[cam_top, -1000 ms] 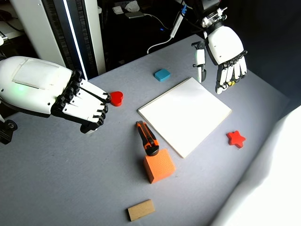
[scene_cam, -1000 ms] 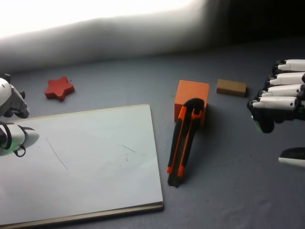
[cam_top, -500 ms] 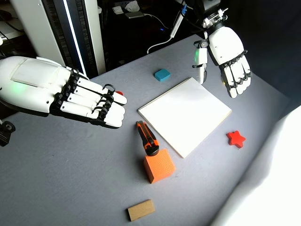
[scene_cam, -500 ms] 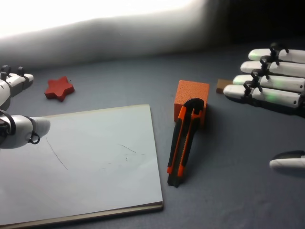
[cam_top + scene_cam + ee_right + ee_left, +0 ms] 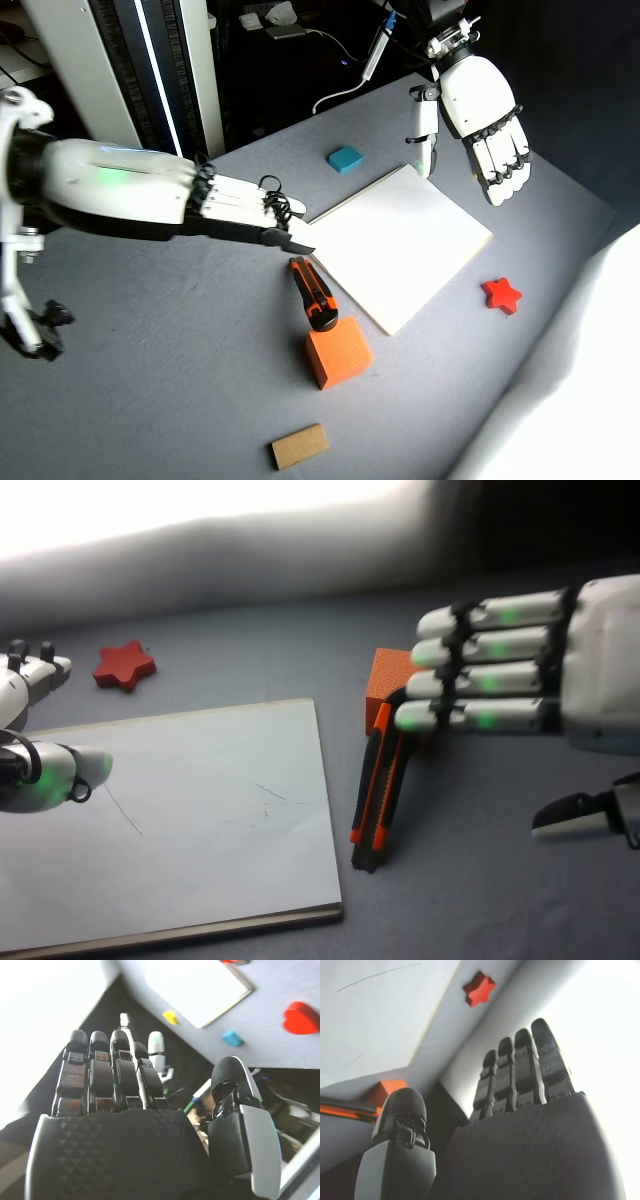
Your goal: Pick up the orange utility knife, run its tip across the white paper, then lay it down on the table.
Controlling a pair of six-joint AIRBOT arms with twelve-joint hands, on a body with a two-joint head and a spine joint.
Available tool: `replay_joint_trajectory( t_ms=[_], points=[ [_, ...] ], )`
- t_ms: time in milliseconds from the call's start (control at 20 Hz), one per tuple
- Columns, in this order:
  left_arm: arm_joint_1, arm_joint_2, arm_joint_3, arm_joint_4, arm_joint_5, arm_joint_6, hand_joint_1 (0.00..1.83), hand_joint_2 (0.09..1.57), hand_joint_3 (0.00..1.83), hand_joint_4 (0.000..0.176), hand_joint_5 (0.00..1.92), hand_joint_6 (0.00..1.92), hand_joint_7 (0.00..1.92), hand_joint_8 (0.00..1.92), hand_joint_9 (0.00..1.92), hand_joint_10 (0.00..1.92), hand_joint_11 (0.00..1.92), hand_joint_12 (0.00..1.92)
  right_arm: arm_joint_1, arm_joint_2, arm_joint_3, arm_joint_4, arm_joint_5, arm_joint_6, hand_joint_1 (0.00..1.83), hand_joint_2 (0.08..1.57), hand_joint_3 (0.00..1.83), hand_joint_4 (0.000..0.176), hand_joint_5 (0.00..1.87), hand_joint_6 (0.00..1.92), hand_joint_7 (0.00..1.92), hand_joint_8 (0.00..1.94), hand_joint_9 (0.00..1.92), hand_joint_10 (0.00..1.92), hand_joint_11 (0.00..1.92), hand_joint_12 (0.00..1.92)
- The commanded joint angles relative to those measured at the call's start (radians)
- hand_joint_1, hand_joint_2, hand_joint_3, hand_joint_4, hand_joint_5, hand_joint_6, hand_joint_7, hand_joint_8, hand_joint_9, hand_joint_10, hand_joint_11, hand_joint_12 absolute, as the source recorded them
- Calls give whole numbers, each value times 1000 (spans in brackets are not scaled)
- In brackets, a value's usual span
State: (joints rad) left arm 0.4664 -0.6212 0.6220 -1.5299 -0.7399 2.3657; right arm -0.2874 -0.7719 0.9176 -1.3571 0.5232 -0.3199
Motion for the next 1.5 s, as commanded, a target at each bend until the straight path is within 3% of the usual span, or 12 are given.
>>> replay_joint_trajectory(
  t_ms=[0, 150, 200, 250, 300, 650, 800, 850, 950, 1050, 1200, 1450],
  points=[
    [-9, 11, 1, 59, -56, 3, 7, 1273, 0, 0, 1, 0, 20, 3, 26, 6, 0, 103, 17, -7, 6, 3, 57, 37, 50, 1166, 0, 0, 2, 0, 75, 1, 21, 14, 0, 15],
    [-4, 9, -4, 54, -46, 1, 0, 1271, 0, 0, 0, 0, 10, 1, 12, 4, 0, 37, 24, -75, 30, -54, 25, 126, 48, 1159, 0, 0, 0, 0, 66, 1, 14, 11, 0, 0],
    [2, 9, -4, 59, -33, 1, 2, 1260, 0, 0, 0, 0, 4, 1, 2, 0, 0, 7, 24, -96, 37, -54, 3, 139, 586, 1096, 0, 0, 0, 0, 34, 7, 29, 16, 14, 7],
    [4, 10, -3, 62, -22, 1, 0, 1258, 0, 0, 0, 0, 6, 2, 0, 0, 0, 1, 23, -125, 46, -54, -38, 145, 799, 1072, 0, 0, 0, 0, 6, 1, 18, 11, 10, 7],
    [4, 10, -2, 65, -22, -3, 0, 1258, 0, 0, 0, 0, 6, 2, 0, 0, 0, 0, 23, -140, 52, -54, -63, 143, 845, 1065, 0, 0, 0, 0, 0, 0, 16, 10, 9, 8],
    [2, 9, 13, 97, -28, -57, 0, 1258, 0, 0, 0, 0, 6, 2, 0, 0, 0, 0, 39, -231, 60, -66, -298, 146, 856, 1062, 0, 0, 0, 0, 0, 0, 16, 10, 8, 12],
    [16, 9, 5, 97, -46, -70, 0, 1257, 0, 0, 0, 0, 7, 1, 0, 0, 0, 0, 12, -241, 65, -66, -294, 160, 856, 1061, 0, 0, 0, 0, 0, 0, 16, 10, 7, 14],
    [18, 9, 2, 97, -53, -76, 0, 1258, 0, 0, 0, 0, 10, 3, 0, 0, 0, 0, 7, -245, 66, -66, -287, 162, 1029, 1034, 0, 0, 0, 0, 0, 0, 2, 1, 1, 5],
    [19, 9, -3, 97, -67, -91, 0, 1258, 0, 0, 0, 0, 11, 3, 0, 0, 0, 0, -9, -261, 71, -66, -272, 145, 1075, 1024, 0, 0, 0, 0, 0, 0, 0, 0, 0, 0],
    [19, 9, -5, 97, -83, -98, 0, 1266, 0, 0, 0, 0, 22, 7, 0, 0, 0, 0, -19, -288, 95, -67, -235, 88, 1241, 1111, 0, 0, 0, 0, 0, 0, 0, 0, 0, 0],
    [18, 9, -2, 105, -88, -100, 0, 1266, 1, 0, 0, 0, 23, 6, 0, 0, 0, 0, -18, -333, 136, -67, -231, 48, 1249, 1114, 0, 0, 0, 0, 0, 0, 0, 0, 0, 0],
    [45, 9, 15, 154, -92, -178, 0, 1268, 1, 0, 0, 0, 23, 5, 8, 3, 21, 10, -20, -373, 157, -67, -325, 62, 1288, 1104, 0, 0, 0, 0, 0, 0, 3, 1, 0, 0]
  ],
)
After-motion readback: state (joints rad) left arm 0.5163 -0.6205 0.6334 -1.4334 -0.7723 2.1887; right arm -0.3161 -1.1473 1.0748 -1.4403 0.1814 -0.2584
